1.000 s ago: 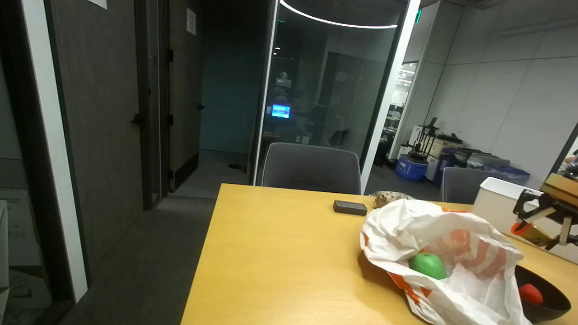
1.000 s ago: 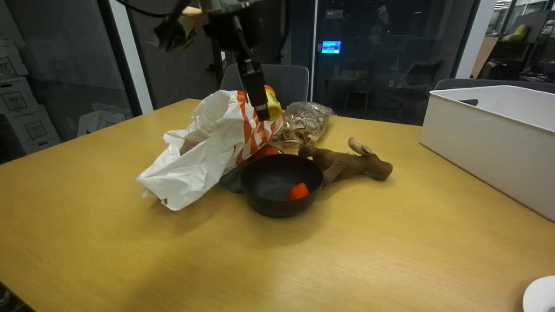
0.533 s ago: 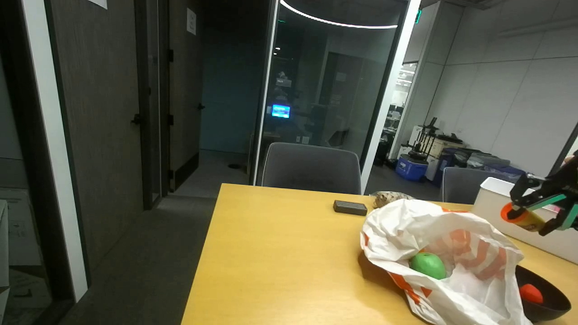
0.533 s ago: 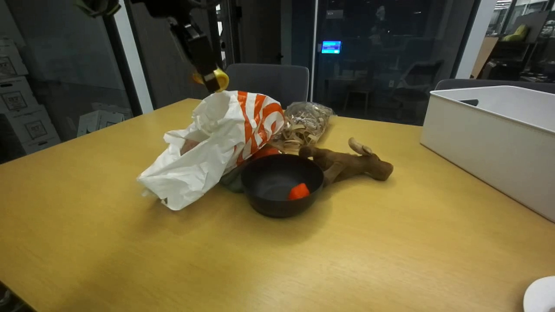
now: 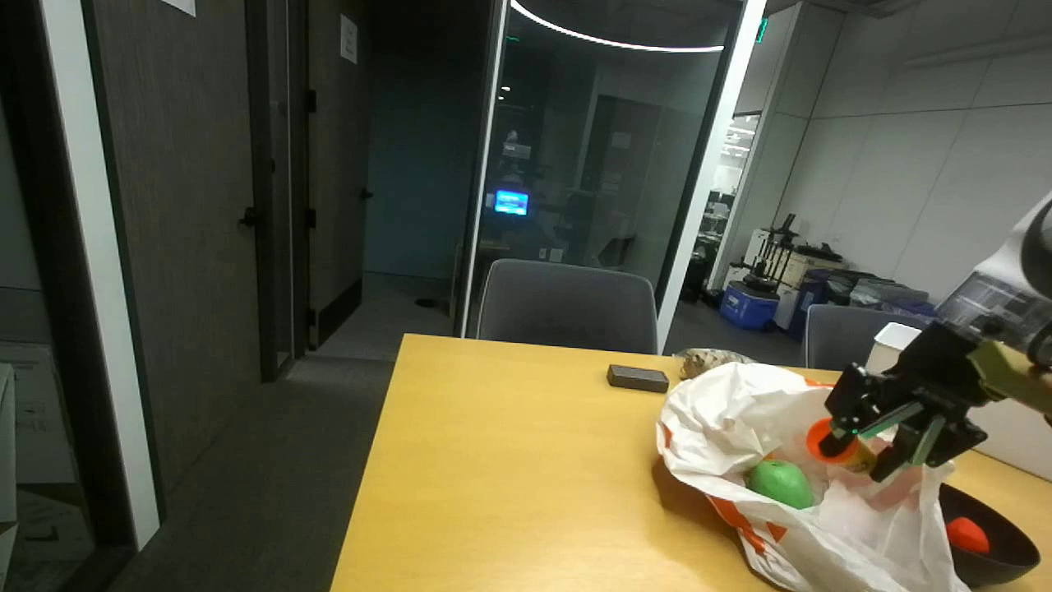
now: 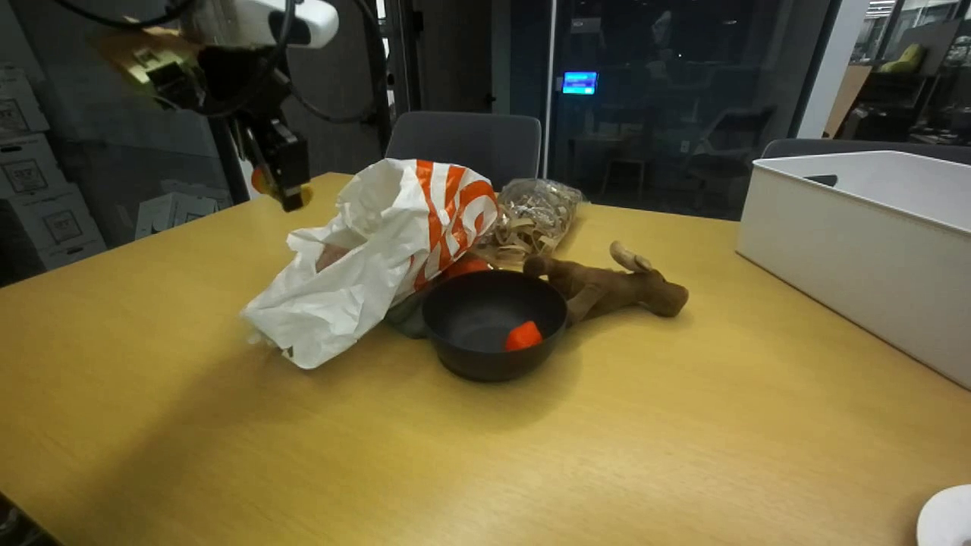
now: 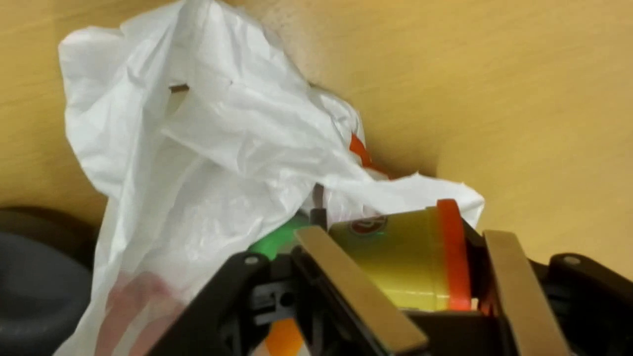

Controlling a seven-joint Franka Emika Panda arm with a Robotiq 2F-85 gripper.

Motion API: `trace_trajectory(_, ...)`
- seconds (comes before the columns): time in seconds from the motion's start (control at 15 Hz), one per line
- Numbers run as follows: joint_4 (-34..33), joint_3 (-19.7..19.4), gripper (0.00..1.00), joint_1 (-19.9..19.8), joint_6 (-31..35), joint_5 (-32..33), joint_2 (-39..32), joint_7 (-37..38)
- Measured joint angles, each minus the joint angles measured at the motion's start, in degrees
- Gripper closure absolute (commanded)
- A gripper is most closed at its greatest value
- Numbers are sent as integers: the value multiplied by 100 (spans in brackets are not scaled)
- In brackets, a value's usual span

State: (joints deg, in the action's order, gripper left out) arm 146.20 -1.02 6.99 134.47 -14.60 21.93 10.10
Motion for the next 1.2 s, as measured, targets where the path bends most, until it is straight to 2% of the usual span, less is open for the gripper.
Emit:
trace_trajectory(0.13,-185,136,67,-155,-294,371,-479,228)
trace_trajectory(0.4,-670,410,67,-585,-132,1520,-1391,1430)
trace_trajectory(0.67,-1078,420,67,-692,331,2249,-1893,2532)
trace_trajectory(1.07,-1505,332,67,-703,427,3167,-2492,3892)
trace_trajectory(1.13,-1576,302,17,-700,438,3237,-2614,4046)
trace_trajectory(1.2,-1644,270,15,-694,440,3263,-2720,4161)
